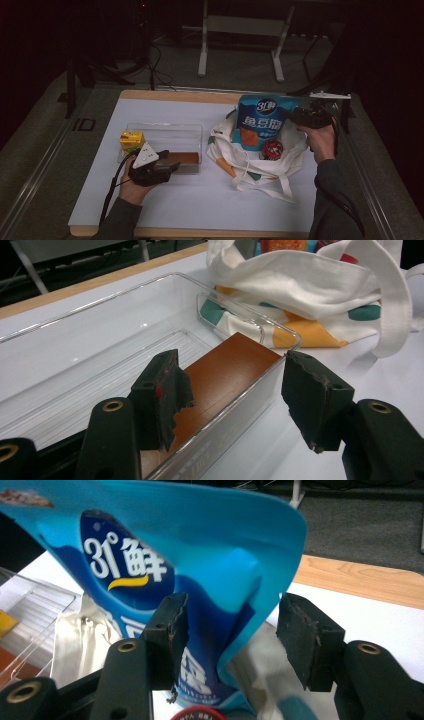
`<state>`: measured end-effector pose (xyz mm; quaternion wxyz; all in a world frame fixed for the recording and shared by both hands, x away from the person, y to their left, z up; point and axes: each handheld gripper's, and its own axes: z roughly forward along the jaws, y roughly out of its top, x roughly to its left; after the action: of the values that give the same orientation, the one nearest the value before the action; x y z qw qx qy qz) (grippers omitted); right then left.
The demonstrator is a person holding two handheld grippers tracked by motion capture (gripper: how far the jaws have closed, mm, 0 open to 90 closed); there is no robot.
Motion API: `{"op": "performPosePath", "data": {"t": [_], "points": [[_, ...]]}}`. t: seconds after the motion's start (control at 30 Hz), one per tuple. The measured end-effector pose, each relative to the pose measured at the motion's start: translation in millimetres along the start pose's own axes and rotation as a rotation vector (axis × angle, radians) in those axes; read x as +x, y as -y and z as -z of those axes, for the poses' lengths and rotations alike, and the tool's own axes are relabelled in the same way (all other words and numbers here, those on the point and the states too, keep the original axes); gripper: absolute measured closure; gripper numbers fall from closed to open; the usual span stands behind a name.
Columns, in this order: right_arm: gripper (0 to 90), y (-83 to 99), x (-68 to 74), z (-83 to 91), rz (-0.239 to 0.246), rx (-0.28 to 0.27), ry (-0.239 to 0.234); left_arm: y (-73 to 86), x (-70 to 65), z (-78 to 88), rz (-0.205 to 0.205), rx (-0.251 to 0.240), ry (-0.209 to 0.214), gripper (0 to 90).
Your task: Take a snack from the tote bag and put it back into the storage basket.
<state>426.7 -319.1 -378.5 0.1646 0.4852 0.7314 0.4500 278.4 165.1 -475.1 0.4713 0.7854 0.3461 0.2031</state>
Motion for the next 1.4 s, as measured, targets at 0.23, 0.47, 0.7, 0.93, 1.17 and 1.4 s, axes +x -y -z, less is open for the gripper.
{"op": "performPosePath", "data": {"t": [0.23, 0.47, 0.7, 0.93, 1.17, 1.4], "points": [[47.2, -2.7, -1.6, -14.8, -0.018, -0.013, -0.058, 1.8, -6.3, 0.0, -0.010, -0.001, 0.009, 41.5], [50.8, -1.1, 1.3, -24.5, -0.013, -0.035, -0.126, 2.2, -14.5, -2.3, -0.024, -0.011, 0.063, 43.6], [65.8, 3.7, -8.3, -25.9, -0.116, -0.080, -0.249, 4.9, -21.6, -8.8, -0.032, -0.005, 0.092, 44.4], [80.8, 3.7, -6.7, -26.5, -0.144, -0.083, -0.327, 12.5, -28.3, -17.1, -0.058, 0.005, 0.092, 44.7], [87.3, 2.5, -0.8, -29.2, -0.181, -0.073, -0.363, 18.6, -35.0, -24.6, -0.095, -0.003, 0.111, 45.0], [88.4, 4.5, -0.6, -28.8, -0.230, -0.076, -0.373, 22.5, -41.2, -30.0, -0.118, -0.021, 0.129, 46.3]]}}
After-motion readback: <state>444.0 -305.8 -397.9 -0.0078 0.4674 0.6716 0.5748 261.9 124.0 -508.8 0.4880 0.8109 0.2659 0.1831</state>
